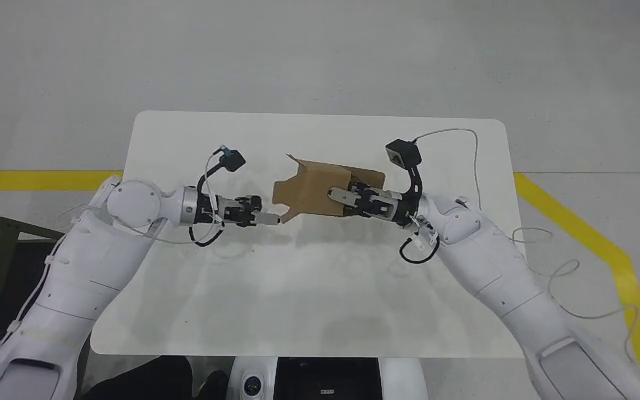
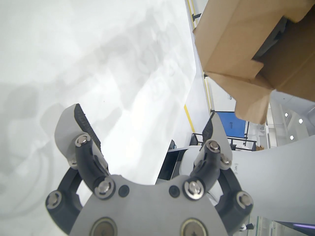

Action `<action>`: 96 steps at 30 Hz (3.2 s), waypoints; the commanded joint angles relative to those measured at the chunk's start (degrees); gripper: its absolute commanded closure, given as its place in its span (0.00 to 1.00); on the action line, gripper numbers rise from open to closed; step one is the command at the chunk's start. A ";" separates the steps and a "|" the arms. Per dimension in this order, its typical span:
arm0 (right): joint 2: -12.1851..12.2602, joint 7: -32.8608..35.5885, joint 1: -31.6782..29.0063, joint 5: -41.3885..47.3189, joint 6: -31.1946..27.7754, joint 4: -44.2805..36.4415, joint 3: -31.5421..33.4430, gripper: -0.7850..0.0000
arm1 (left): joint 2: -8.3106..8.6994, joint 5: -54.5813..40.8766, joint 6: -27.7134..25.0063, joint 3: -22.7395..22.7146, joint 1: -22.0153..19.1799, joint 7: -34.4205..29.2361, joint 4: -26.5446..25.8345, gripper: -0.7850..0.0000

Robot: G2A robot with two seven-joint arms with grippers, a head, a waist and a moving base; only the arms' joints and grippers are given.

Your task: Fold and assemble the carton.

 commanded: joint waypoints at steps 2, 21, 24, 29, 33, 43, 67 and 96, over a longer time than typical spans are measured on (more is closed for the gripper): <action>-0.37 -1.08 -0.12 -1.63 0.38 0.12 -0.19 1.00 | 0.13 0.10 -0.11 -0.28 0.52 -0.34 -0.92 0.00; -3.33 3.22 2.16 0.20 2.81 2.21 -4.50 1.00 | 0.07 -3.99 1.70 -1.53 0.08 -1.54 -0.87 0.00; -3.75 3.76 2.69 0.80 2.35 3.11 -4.71 1.00 | 0.02 -4.00 1.71 -1.47 0.03 -1.59 -0.85 0.00; -4.16 4.70 3.12 1.38 1.93 4.35 -4.69 1.00 | -0.01 -3.90 1.56 -1.48 -0.02 -1.76 -0.76 0.00; -4.15 6.57 3.05 1.96 3.74 4.99 -5.05 1.00 | -0.04 -3.88 1.50 -1.48 -0.03 -1.95 -0.45 0.00; -2.46 12.38 0.95 6.34 9.55 4.13 -4.48 1.00 | 0.03 -4.73 1.38 -2.76 -1.20 -2.01 3.51 0.00; -2.81 14.48 3.29 9.56 11.65 3.97 -7.45 1.00 | -0.47 -5.57 1.03 -2.05 -2.55 -3.18 4.89 0.00; -1.54 12.03 3.62 7.14 9.21 7.52 -7.27 1.00 | -0.51 -6.70 1.71 -3.34 -3.09 -3.05 5.38 0.00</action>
